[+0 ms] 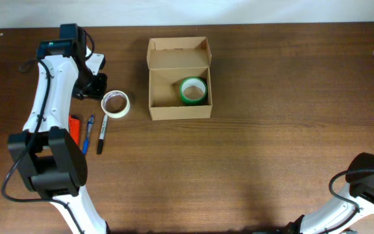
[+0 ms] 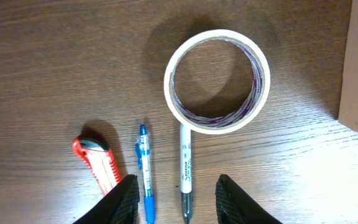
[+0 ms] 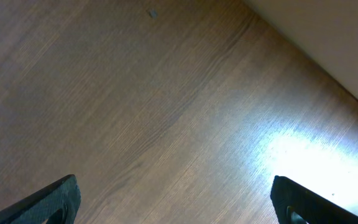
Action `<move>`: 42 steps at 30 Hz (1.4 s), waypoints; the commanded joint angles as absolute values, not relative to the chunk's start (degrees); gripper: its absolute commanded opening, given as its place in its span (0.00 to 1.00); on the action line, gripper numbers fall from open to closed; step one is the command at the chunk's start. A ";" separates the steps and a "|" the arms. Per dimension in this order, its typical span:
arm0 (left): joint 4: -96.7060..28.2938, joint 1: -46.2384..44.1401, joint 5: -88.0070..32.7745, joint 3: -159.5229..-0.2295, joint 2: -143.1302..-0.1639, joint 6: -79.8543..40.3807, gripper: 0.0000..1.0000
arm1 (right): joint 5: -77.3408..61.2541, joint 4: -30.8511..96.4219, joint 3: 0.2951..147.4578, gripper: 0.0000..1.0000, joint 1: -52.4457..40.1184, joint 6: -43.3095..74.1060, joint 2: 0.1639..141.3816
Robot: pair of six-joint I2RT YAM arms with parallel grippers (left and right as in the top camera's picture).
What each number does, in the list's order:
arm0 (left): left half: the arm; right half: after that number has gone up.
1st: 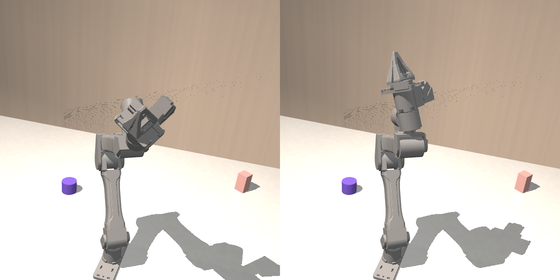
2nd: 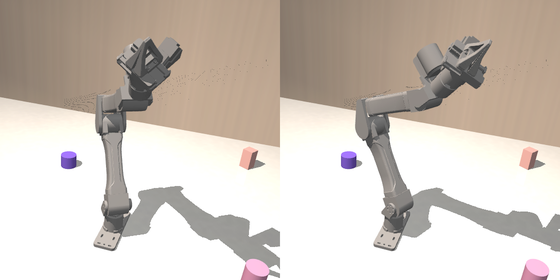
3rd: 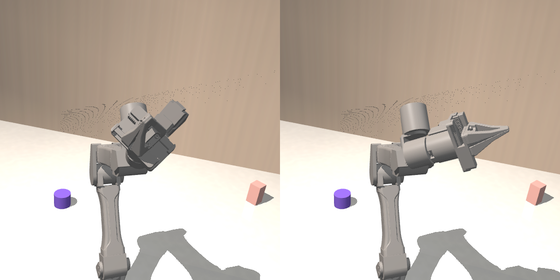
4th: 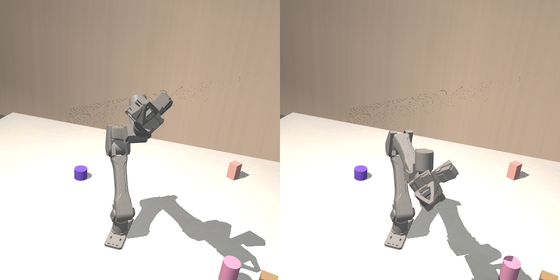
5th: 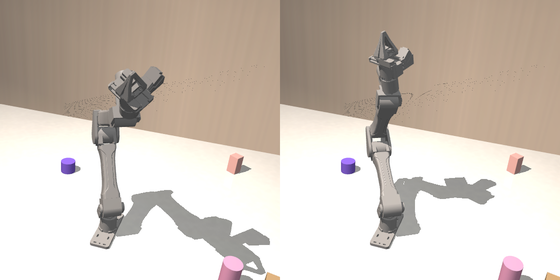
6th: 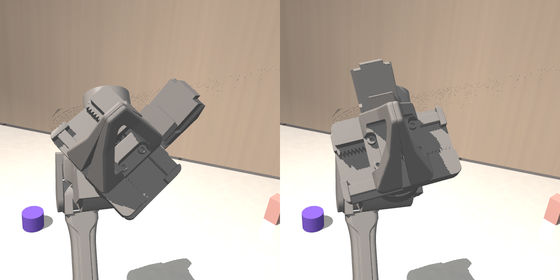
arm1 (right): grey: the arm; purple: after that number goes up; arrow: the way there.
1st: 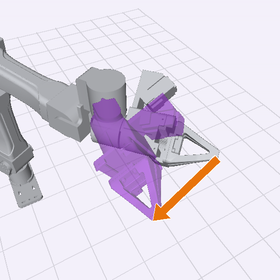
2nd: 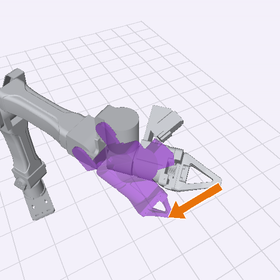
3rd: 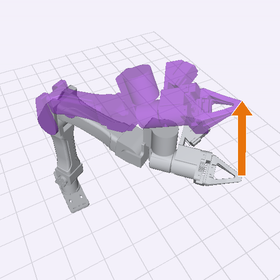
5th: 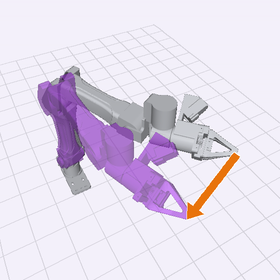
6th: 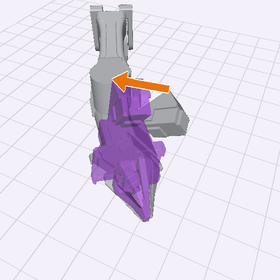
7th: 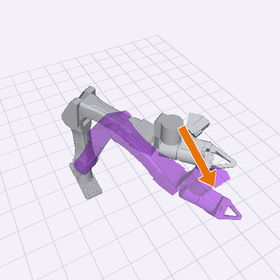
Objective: Pack container
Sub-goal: 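Move the left gripper down onto the white masking tape roll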
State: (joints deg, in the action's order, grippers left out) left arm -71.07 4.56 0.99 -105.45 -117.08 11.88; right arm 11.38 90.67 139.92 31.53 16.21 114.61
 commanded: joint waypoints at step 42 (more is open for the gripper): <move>-62.37 5.04 -3.05 -105.60 -134.17 12.49 0.34 | 12.08 90.65 139.61 0.99 31.53 15.86 114.85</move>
State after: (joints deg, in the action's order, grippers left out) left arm -62.46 4.95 -2.22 -105.51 -133.01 11.75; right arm 11.38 90.63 139.92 31.53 16.05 114.61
